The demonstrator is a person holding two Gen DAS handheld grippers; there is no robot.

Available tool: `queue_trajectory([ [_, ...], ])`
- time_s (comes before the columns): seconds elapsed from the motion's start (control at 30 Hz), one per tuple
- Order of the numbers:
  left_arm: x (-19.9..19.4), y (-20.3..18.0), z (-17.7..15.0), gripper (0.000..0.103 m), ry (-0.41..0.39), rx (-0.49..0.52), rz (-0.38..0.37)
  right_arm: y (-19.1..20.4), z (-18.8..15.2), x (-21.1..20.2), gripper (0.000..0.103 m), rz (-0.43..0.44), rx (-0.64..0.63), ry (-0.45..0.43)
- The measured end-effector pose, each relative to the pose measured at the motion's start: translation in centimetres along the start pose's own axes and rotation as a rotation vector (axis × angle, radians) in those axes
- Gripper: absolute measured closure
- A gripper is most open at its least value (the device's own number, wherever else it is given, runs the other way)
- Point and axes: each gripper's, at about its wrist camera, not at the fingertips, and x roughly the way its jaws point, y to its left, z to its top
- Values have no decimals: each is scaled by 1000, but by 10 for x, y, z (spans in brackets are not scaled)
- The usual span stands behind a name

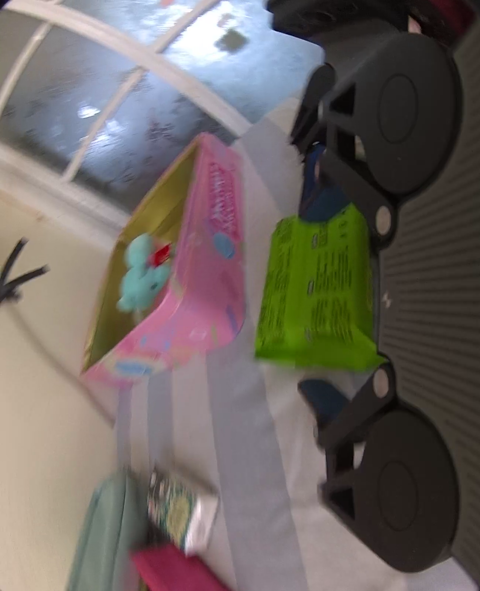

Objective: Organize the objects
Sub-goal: 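Lift the green pack into the pink tin and open the left gripper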

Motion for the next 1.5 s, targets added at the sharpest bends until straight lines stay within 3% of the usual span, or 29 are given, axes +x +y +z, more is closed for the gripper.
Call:
queue_trajectory([
  [0.03, 2, -6, -2, 28, -22, 34, 31, -3, 0, 0, 21, 9, 12, -13],
  [0.1, -1, -11, -1, 33, -14, 21, 11, -4, 1, -3, 49, 35, 3, -31],
  [0.17, -16, -21, 6, 35, -59, 25, 5, -4, 1, -7, 57, 30, 12, -57],
  [0.3, -35, -47, 40, 34, -157, 114, -15, -17, 9, -34, 58, 40, 41, -200],
  [0.43, -7, -70, 83, 34, -165, 168, -12, -41, 33, -50, 58, -26, 41, -321],
  [0.57, 41, -83, 113, 33, -105, 161, -13, -70, 51, -39, 58, -142, 32, -320],
  [0.67, 75, -89, 124, 33, -49, 149, -1, -99, 57, -24, 58, -178, 66, -276],
  [0.73, 95, -94, 126, 27, -24, 145, 13, -116, 59, -16, 58, -207, 90, -258],
  [0.87, 113, -100, 127, 26, -33, 166, 68, -137, 55, 3, 46, -320, 117, -251],
  [0.93, 117, -101, 123, 19, -35, 188, 102, -139, 50, 12, 47, -401, 115, -267],
  [1.0, 117, -103, 117, 19, -32, 211, 134, -138, 46, 18, 47, -483, 105, -302],
  [1.3, 48, -106, 98, 19, -180, 176, 179, -138, 36, -16, 41, -441, 189, -439],
  [1.5, -10, -76, 58, 18, -238, 161, 251, -121, 28, -34, 34, -283, 260, -462],
])
